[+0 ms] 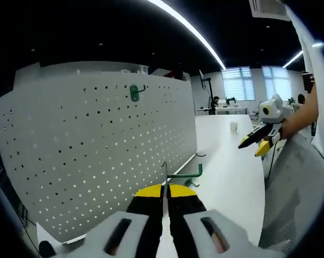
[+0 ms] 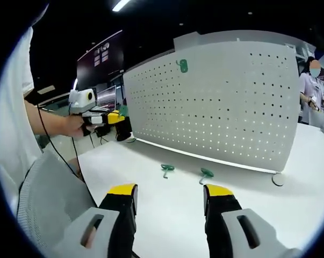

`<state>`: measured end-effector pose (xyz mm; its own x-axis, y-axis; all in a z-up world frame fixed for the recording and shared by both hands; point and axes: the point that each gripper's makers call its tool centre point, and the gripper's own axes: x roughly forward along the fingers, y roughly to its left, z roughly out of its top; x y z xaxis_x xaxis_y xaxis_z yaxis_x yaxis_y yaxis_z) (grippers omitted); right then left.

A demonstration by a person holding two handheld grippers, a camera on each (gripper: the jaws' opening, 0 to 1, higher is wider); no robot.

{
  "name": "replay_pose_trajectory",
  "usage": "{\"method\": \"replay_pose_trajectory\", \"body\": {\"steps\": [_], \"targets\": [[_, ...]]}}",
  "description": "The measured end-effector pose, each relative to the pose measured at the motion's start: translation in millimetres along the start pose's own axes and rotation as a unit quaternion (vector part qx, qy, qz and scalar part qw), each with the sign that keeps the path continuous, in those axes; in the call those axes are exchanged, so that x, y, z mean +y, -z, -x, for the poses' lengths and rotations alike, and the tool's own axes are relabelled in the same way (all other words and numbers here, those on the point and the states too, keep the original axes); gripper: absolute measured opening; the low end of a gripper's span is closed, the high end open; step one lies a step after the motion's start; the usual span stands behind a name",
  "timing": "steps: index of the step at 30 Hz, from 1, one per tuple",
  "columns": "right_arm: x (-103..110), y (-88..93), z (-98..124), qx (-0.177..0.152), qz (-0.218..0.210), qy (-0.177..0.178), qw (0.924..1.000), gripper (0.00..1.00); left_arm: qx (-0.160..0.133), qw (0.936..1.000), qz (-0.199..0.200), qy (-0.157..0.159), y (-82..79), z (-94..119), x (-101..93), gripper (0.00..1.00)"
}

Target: Insert the hook assembly into the mounting plate slot until the hook locks in place.

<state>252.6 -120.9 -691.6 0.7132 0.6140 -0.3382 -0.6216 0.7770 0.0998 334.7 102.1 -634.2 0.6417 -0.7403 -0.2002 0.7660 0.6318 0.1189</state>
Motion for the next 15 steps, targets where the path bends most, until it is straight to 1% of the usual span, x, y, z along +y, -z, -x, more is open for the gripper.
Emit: {"method": "replay_pose_trajectory", "body": {"steps": [3, 4, 6, 8, 10, 12, 13, 14, 15], "targets": [[-1, 0.7, 0, 0.000, -0.001, 0.001, 1.0000, 0.48, -0.013, 0.9999, 0.000, -0.002, -8.8, 5, -1.8, 0.02], [-1, 0.6, 0, 0.000, -0.001, 0.001, 1.0000, 0.48, -0.026, 0.9996, 0.006, -0.003, -15.0, 8, -3.0, 0.02], [0, 0.8, 0, 0.000, -0.001, 0.000, 1.0000, 0.48, -0.028, 0.9996, -0.001, -0.002, -19.2, 10, -7.0, 0.02], [-1, 1.2, 0, 0.001, -0.001, 0.001, 1.0000, 0.48, -0.031, 0.9995, 0.001, -0.001, -22.3, 12, -9.9, 0.02], [0, 1.2, 0, 0.002, -0.002, 0.000, 1.0000, 0.48, -0.042, 0.9991, -0.003, -0.009, -28.4, 15, -11.2, 0.02], [-1, 0.6, 0, 0.001, -0.002, 0.002, 1.0000, 0.48, -0.054, 0.9985, 0.006, -0.008, -34.7, 18, -13.5, 0.02], [0, 0.6, 0, 0.001, -0.003, 0.001, 1.0000, 0.48, -0.056, 0.9983, 0.001, -0.017, -37.8, 20, -12.8, 0.02], [0, 0.5, 0, 0.001, -0.002, 0.001, 1.0000, 0.48, -0.058, 0.9982, 0.003, -0.018, -39.2, 20, -12.6, 0.02], [0, 0.6, 0, 0.002, -0.001, 0.001, 1.0000, 0.48, -0.068, 0.9973, 0.022, -0.017, -43.1, 21, -13.0, 0.02]]}}
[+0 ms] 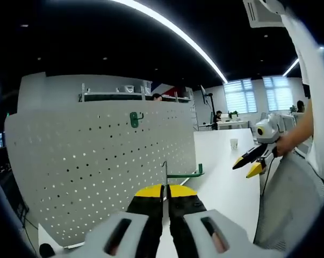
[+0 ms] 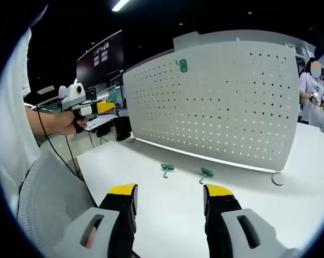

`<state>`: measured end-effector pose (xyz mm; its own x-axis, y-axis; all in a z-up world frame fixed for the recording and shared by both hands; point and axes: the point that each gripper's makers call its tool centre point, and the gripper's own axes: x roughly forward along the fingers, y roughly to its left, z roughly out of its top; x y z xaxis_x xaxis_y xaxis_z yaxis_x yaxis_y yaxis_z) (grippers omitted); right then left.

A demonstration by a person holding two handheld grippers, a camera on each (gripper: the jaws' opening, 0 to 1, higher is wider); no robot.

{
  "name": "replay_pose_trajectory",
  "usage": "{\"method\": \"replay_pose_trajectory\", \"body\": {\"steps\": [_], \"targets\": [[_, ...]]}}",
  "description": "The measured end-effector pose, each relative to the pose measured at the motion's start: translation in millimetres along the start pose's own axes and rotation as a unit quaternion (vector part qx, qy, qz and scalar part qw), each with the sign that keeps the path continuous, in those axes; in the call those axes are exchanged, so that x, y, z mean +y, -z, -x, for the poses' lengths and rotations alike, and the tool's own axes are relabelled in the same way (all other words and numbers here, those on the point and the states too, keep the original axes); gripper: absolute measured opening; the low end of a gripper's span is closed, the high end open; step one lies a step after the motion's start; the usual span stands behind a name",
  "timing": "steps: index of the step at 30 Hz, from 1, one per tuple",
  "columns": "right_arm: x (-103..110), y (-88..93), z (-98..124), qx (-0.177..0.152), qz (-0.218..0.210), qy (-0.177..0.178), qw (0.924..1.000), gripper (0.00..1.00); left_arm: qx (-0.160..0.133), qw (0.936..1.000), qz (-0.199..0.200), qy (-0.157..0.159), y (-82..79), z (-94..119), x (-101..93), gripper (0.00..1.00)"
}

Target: Insert the hook assembly into the mounting plate slot until the hook locks in place.

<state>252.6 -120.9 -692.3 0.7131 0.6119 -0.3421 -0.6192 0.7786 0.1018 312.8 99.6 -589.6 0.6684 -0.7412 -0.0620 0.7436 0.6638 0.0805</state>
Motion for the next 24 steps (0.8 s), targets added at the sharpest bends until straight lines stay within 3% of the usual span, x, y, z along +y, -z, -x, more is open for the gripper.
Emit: {"method": "replay_pose_trajectory", "body": {"steps": [6, 24], "targets": [[0, 0.8, -1, 0.003, 0.004, -0.001, 1.0000, 0.48, -0.020, 0.9995, 0.009, -0.021, -12.4, 6, 6.3, 0.02], [1, -3.7, 0, -0.008, -0.003, -0.003, 1.0000, 0.47, -0.030, 0.9989, 0.024, -0.027, -18.0, 7, 9.4, 0.02]]}}
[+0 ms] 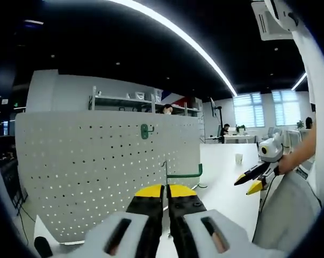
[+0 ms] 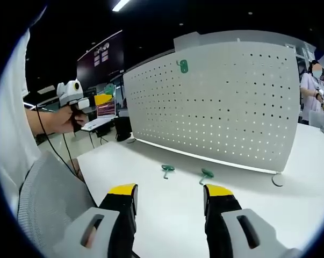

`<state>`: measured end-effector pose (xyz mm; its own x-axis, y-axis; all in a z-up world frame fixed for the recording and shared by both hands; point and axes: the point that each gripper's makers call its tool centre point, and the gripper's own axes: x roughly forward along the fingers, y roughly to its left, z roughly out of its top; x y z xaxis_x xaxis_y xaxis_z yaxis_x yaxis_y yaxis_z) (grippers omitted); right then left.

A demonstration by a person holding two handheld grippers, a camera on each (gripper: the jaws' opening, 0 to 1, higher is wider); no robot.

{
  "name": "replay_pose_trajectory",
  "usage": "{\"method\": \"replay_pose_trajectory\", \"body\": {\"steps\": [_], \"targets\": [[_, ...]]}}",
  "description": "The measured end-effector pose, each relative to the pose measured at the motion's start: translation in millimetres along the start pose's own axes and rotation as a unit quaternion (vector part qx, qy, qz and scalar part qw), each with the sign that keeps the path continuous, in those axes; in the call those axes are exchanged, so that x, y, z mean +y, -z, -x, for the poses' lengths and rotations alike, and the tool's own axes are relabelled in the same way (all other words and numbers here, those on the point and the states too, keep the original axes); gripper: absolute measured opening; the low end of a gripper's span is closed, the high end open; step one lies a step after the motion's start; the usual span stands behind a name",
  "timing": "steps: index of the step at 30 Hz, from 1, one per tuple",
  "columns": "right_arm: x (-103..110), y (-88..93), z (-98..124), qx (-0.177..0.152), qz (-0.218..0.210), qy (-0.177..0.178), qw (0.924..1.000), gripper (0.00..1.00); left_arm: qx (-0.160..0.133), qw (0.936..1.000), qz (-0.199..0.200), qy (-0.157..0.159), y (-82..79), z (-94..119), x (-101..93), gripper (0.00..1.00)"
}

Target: Insert the hook assembly into the mounting plate slot until the hook locks in place.

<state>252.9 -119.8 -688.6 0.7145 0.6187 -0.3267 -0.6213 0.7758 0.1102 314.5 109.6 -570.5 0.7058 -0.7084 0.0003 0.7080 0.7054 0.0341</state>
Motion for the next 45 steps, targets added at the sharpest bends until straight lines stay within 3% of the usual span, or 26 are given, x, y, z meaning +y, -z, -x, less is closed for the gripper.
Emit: {"method": "replay_pose_trajectory", "body": {"steps": [5, 7, 8, 10, 12, 28, 45], "targets": [[3, -10.1, 3, -0.024, 0.002, -0.007, 0.9997, 0.45, 0.001, 1.0000, -0.003, -0.001, 0.1, 0, -0.4, 0.02], [8, -34.5, 9, -0.082, 0.030, -0.014, 0.9961, 0.42, 0.001, 1.0000, -0.003, -0.002, -0.3, 0, -0.4, 0.02], [14, -51.6, 16, -0.126, 0.032, -0.024, 0.9912, 0.41, 0.000, 1.0000, -0.004, -0.004, -0.3, 0, 0.5, 0.02], [19, -65.5, 22, -0.160, 0.040, -0.028, 0.9859, 0.40, 0.001, 1.0000, -0.007, -0.006, 0.0, 0, 0.5, 0.02], [18, -63.7, 23, -0.156, 0.024, -0.032, 0.9869, 0.40, 0.004, 1.0000, -0.005, -0.005, 1.8, 0, -0.1, 0.02], [25, -62.5, 15, -0.141, 0.027, -0.051, 0.9884, 0.39, 0.012, 0.9998, -0.007, -0.012, 8.2, -1, 0.7, 0.02], [46, -96.4, -13, -0.166, 0.033, -0.086, 0.9818, 0.38, 0.012, 0.9998, -0.003, -0.016, 8.1, -13, -2.4, 0.02]]}}
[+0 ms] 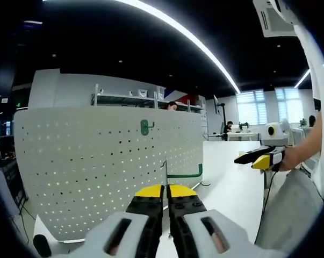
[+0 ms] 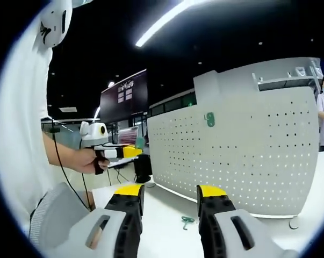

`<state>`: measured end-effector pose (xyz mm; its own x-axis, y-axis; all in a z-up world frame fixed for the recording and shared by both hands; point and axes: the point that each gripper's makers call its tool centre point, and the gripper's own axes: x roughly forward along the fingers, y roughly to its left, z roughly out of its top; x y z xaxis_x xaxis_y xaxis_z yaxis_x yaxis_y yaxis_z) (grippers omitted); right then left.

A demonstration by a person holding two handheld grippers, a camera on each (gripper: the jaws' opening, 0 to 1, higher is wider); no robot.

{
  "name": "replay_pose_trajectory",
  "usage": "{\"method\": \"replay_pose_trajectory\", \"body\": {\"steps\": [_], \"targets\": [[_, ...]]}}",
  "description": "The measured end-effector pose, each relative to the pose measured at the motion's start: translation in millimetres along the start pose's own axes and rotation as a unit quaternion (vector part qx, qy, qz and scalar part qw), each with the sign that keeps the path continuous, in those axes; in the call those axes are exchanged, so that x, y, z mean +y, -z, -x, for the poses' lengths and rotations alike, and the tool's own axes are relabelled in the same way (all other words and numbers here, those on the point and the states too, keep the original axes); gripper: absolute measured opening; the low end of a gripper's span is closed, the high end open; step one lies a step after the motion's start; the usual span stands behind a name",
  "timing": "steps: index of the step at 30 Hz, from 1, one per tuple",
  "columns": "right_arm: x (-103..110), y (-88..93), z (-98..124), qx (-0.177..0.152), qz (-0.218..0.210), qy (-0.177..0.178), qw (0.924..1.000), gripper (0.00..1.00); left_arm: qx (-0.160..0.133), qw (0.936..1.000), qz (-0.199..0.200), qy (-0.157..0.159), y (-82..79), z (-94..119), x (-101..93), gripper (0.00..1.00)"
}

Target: Insert the hook assembly into the mounting plate slot until the hook locks in place.

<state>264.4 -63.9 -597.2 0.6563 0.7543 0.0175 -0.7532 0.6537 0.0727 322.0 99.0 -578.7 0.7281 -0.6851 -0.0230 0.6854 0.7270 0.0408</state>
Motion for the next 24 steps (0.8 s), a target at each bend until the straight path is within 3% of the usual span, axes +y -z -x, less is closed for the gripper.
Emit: {"method": "replay_pose_trajectory", "body": {"steps": [11, 24], "targets": [[10, -21.7, -30, -0.029, -0.007, -0.023, 0.9993, 0.35, -0.001, 1.0000, 0.005, -0.002, -2.9, -10, -5.1, 0.02], [20, -34.5, -60, -0.046, -0.014, -0.042, 0.9979, 0.33, 0.003, 0.9999, 0.014, 0.003, -2.1, -17, -19.7, 0.02]]}}
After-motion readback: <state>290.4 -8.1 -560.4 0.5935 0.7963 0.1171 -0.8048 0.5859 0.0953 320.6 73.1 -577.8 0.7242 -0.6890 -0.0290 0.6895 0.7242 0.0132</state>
